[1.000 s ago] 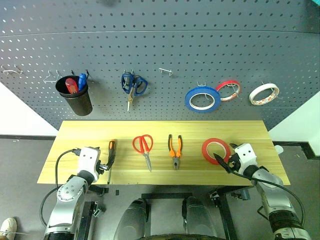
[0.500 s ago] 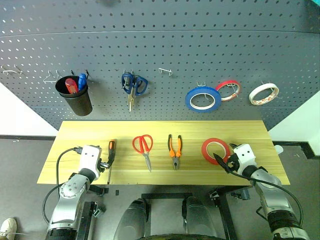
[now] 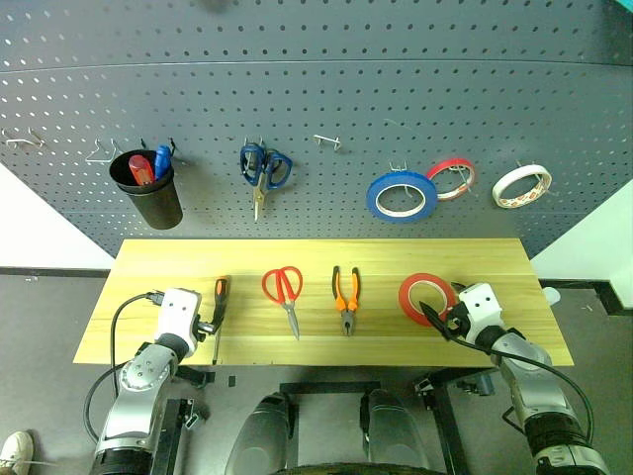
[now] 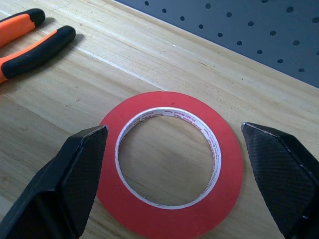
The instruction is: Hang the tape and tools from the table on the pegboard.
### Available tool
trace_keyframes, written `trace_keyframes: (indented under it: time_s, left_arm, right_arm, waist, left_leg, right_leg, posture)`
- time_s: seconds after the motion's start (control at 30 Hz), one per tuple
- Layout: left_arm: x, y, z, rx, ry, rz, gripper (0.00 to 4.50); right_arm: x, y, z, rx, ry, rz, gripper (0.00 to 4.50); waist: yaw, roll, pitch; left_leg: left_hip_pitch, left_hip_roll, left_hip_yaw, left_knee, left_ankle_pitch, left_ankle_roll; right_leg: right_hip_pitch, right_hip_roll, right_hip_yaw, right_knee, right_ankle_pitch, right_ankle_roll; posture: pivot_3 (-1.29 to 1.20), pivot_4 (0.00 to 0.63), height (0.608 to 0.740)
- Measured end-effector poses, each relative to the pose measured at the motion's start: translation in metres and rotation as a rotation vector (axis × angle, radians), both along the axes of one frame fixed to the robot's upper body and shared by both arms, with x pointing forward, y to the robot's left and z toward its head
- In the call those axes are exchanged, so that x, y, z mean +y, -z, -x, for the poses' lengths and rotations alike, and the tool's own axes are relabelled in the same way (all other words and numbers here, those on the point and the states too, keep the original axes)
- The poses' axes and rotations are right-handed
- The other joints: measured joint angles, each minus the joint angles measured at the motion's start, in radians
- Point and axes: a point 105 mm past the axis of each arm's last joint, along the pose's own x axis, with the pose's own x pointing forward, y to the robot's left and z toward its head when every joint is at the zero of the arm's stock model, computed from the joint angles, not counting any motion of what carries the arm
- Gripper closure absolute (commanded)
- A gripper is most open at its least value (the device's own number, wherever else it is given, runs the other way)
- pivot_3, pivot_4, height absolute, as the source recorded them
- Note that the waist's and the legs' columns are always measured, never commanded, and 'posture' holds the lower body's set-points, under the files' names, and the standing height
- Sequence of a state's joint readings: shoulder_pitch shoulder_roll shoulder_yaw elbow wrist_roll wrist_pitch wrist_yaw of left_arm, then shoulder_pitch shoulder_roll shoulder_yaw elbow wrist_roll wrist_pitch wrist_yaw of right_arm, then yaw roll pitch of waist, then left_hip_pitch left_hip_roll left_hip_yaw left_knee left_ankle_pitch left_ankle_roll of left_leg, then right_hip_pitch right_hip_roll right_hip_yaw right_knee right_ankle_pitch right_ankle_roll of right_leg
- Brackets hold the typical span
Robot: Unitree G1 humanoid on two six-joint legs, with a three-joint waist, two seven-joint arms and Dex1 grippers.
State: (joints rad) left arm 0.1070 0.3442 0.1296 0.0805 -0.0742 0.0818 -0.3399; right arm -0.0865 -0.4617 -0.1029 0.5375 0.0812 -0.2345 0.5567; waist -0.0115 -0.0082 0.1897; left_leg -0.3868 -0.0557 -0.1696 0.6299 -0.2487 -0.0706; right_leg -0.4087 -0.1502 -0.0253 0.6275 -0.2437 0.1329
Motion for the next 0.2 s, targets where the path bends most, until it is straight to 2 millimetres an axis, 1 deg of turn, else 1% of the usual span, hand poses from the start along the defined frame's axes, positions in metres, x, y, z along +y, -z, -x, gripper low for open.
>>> trace_keyframes:
  time_s: [0.2]
  left_arm:
    - [0.0014,0.0017,0.0019,0.006,-0.008,-0.002,0.71]
  right_arm:
    - [-0.0002,0.0018,0.0019,0.005,0.001,0.0,0.0]
  waist:
    - [0.0,0.0,0.0]
  left_leg:
    - [0.0,0.0,0.0,0.0,0.0,0.0]
  right_leg:
    - [0.0,0.0,0.0,0.0,0.0,0.0]
  posture:
    - [0.0,0.173,0.73]
